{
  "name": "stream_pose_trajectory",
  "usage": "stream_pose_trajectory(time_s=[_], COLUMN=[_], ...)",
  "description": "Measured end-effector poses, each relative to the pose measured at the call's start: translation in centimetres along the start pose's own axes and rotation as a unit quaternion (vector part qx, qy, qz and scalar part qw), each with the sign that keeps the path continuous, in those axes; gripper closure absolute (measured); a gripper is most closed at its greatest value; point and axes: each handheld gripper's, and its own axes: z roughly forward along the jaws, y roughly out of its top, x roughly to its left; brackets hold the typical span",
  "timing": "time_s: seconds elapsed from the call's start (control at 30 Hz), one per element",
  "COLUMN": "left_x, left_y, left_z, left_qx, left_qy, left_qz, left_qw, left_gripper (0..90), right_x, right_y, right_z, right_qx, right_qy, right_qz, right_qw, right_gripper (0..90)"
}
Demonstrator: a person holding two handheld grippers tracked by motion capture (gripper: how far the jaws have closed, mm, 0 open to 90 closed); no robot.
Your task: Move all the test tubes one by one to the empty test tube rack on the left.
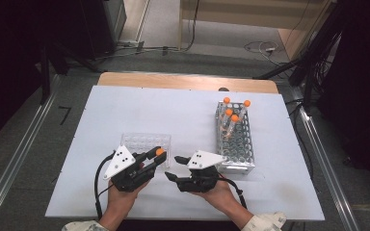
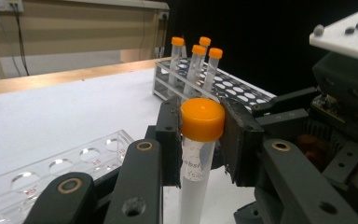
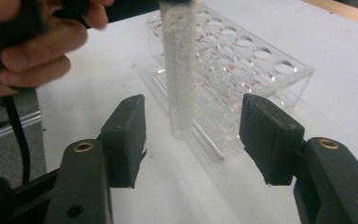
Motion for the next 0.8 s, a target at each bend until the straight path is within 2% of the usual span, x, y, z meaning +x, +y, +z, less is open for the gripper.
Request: stream_pose_trajectory(time_s=[0.2, 0.43, 0.8], left_x=[0.5, 1.2, 2.6], left_y=[0.5, 0.9, 1.9], left_z=[-0.5, -1.0, -1.4], left_qx=[-0.012, -0.023, -0.044], left_qy=[0.003, 0.012, 0.033], left_qz=[-0.009, -0.014, -0.020], left_qw=[0.9999, 0.9996, 0.9983], left_gripper=[69.9, 69.8, 69.9], right_x=[-0.6, -1.3, -1.7], right_y=[-0.6, -1.0, -1.2], right_z=[-0.2, -0.7, -0.9], right_qx=[0.010, 0.015, 0.020], right_qy=[-0.018, -0.034, -0.039], right_qz=[0.007, 0.014, 0.020], right_qw=[0.9998, 0.9992, 0.9988], right_gripper=[30.7, 29.3, 29.3])
